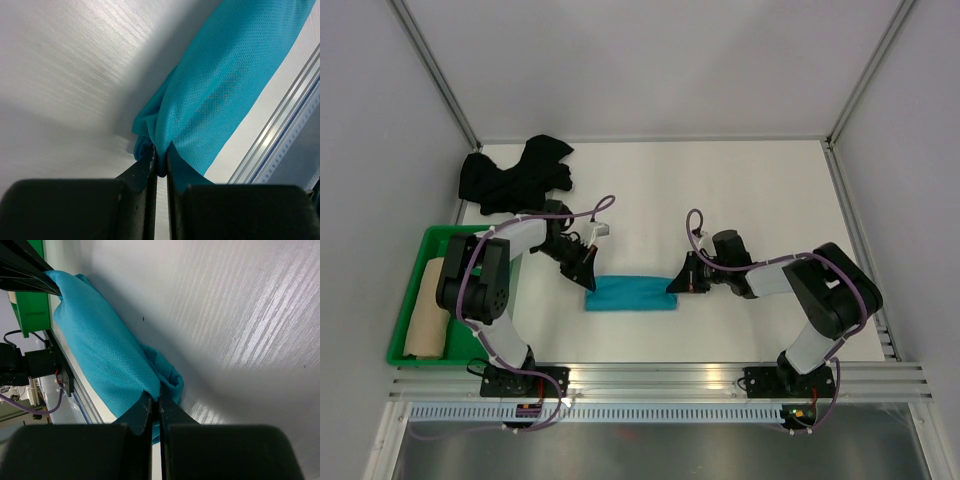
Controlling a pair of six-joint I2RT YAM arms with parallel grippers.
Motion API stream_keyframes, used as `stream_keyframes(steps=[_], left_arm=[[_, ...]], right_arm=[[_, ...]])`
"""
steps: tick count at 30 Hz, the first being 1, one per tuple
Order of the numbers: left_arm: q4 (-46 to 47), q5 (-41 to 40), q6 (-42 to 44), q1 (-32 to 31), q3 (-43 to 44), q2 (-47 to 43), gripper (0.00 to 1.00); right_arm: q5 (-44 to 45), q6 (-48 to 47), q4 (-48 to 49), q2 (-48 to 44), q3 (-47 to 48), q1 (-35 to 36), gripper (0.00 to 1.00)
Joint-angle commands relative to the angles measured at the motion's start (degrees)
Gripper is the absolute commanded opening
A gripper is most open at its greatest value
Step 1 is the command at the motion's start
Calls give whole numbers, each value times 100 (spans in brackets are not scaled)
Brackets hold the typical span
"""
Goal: Roll the t-shirts
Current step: Roll the tshirt
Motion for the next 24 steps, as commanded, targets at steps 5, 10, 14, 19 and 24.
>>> stream_keyframes(steps=[5,10,14,19,24], left_arm=[[186,-881,-323,145,172,-51,27],[186,-1136,-376,145,409,-578,43],[186,-1232,-341,101,778,-1281,49],[414,-2092,141,-940,945,-2045,54],[897,-3128,1221,-2699,349,-2082,71]], right_arm=[[625,-339,-884,72,245,-134,0],[546,-375,-1034,212,395,-134,0],[450,-331,-1061,230,483,-134,0],[283,-383,-1166,318,658,-134,1],[125,-585,-1377,458,887,-134,3]])
